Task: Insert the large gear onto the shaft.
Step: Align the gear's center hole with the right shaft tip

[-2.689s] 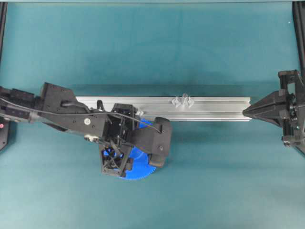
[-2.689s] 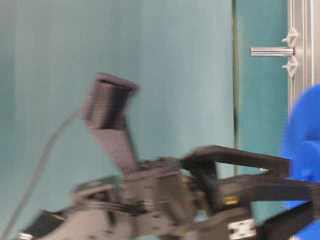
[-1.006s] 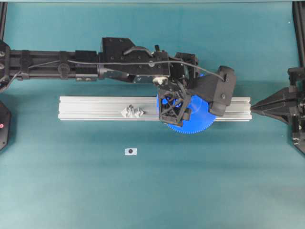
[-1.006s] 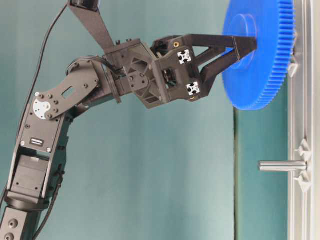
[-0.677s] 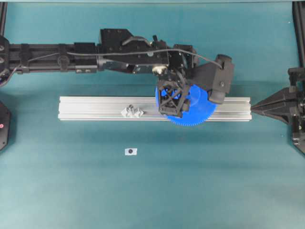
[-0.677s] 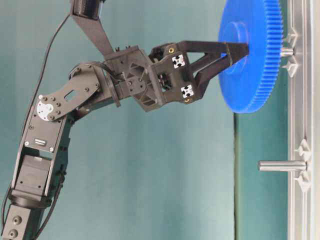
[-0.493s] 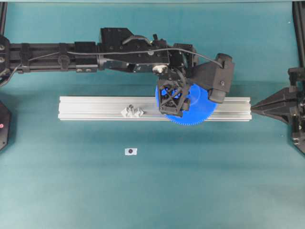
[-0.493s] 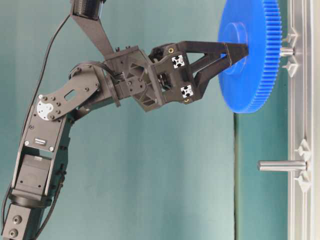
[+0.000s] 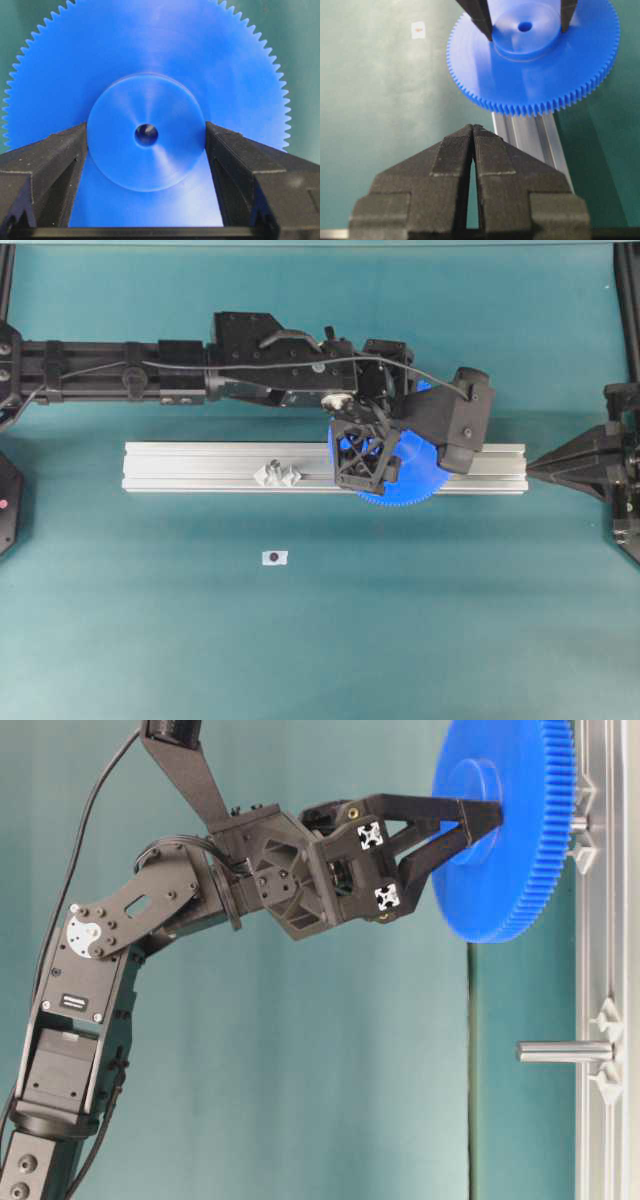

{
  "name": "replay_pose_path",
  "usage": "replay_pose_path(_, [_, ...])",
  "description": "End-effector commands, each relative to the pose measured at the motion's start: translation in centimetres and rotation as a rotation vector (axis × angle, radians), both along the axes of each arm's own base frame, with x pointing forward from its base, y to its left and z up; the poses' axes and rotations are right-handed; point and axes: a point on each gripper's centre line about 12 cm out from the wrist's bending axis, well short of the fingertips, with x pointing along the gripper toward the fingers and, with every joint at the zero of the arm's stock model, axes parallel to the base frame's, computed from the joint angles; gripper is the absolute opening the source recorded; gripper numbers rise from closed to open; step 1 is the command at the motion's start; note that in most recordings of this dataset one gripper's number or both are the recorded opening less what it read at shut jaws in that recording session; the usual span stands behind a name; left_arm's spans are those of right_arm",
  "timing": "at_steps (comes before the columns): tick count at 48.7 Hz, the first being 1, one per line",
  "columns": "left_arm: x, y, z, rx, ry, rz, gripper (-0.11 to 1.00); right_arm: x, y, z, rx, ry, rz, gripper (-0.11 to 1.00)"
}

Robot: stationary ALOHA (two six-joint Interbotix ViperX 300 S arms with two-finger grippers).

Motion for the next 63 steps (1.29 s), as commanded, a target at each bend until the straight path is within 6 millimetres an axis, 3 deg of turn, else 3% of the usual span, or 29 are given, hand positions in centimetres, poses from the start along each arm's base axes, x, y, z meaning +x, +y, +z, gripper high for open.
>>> replay_pose_path(1, [0.0,-0.2,0.4,-0.002,-0.006,0.000,0.78,0.2,-0.1,0.4,0.006,-0.011,-0.007,0.10])
replay_pose_path(24, [-0.3,-0.7,0.2,-0.019,0.005,0.026,0.78,0.2,-0.1,0.3,0.008,-0.008,-0.007,0.10])
replay_pose_path(38, [0.0,1.5,1.5,-0.017,-0.034,0.071,0.78,0.2,0.0,0.3,0.008,-0.010,-0.006,0.10])
replay_pose_path(63, [0.2,2.1,1.1,-0.024,-0.020,0.089,0.78,0.2,0.0,0.3,0.008,-0.011,-0.006,0.10])
